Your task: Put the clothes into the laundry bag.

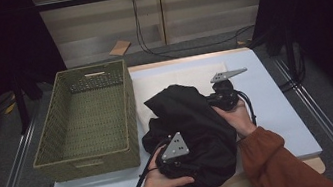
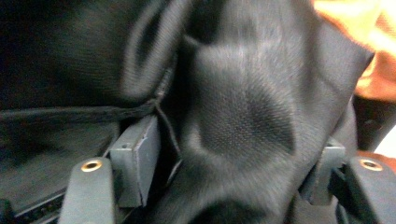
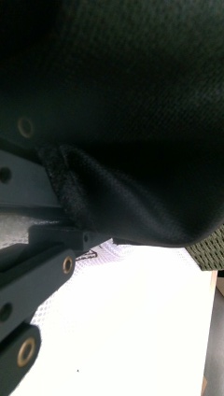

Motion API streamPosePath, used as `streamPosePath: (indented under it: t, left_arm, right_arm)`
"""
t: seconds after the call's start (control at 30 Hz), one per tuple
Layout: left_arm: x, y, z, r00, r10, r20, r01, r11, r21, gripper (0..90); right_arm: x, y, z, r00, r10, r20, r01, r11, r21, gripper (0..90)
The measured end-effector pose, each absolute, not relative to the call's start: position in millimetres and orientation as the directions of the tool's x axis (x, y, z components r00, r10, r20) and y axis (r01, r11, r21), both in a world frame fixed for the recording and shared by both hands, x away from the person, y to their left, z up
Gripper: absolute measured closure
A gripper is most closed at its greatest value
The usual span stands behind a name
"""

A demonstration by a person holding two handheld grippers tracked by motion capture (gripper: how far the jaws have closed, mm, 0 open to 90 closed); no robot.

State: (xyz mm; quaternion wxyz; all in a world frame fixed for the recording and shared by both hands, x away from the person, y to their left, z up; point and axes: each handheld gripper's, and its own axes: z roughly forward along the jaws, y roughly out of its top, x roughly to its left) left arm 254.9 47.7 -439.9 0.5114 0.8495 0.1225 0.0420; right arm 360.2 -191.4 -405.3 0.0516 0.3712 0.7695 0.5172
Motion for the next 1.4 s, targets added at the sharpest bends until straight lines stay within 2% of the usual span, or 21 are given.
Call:
streamPosePath:
  t: [0.13, 0.63, 0.67, 0.87, 1.17, 1.33, 1.4]
  left_arm:
    - [255, 61, -429, 0.961, 0.268, -0.074, 0.184, -0.414, 0.892, 29.5]
    - [253, 94, -403, 0.941, 0.337, -0.035, 0.168, -0.373, 0.913, 26.9]
    - [254, 97, -402, 0.931, 0.363, -0.033, 0.175, -0.367, 0.914, 26.8]
    - [271, 91, -400, 0.91, 0.413, -0.036, 0.189, -0.337, 0.922, 23.4]
    - [294, 74, -409, 0.885, 0.465, -0.021, 0.206, -0.35, 0.914, 12.3]
    - [304, 56, -420, 0.879, 0.477, -0.01, 0.215, -0.378, 0.901, 16.5]
    - [305, 54, -421, 0.879, 0.477, -0.01, 0.218, -0.382, 0.898, 28.6]
  right_arm:
    - [360, -192, -405, -0.712, 0.63, 0.31, 0.522, 0.18, 0.834, 88.2]
    - [361, -194, -405, -0.711, 0.63, 0.311, 0.522, 0.178, 0.834, 88.4]
    - [361, -194, -406, -0.713, 0.63, 0.309, 0.521, 0.18, 0.834, 88.4]
    - [361, -193, -405, -0.719, 0.622, 0.311, 0.518, 0.181, 0.836, 88.3]
    - [360, -192, -405, -0.732, 0.609, 0.305, 0.512, 0.196, 0.836, 88.3]
    - [358, -187, -405, -0.746, 0.601, 0.288, 0.503, 0.223, 0.835, 88.4]
    - [357, -186, -404, -0.75, 0.597, 0.285, 0.502, 0.233, 0.833, 88.4]
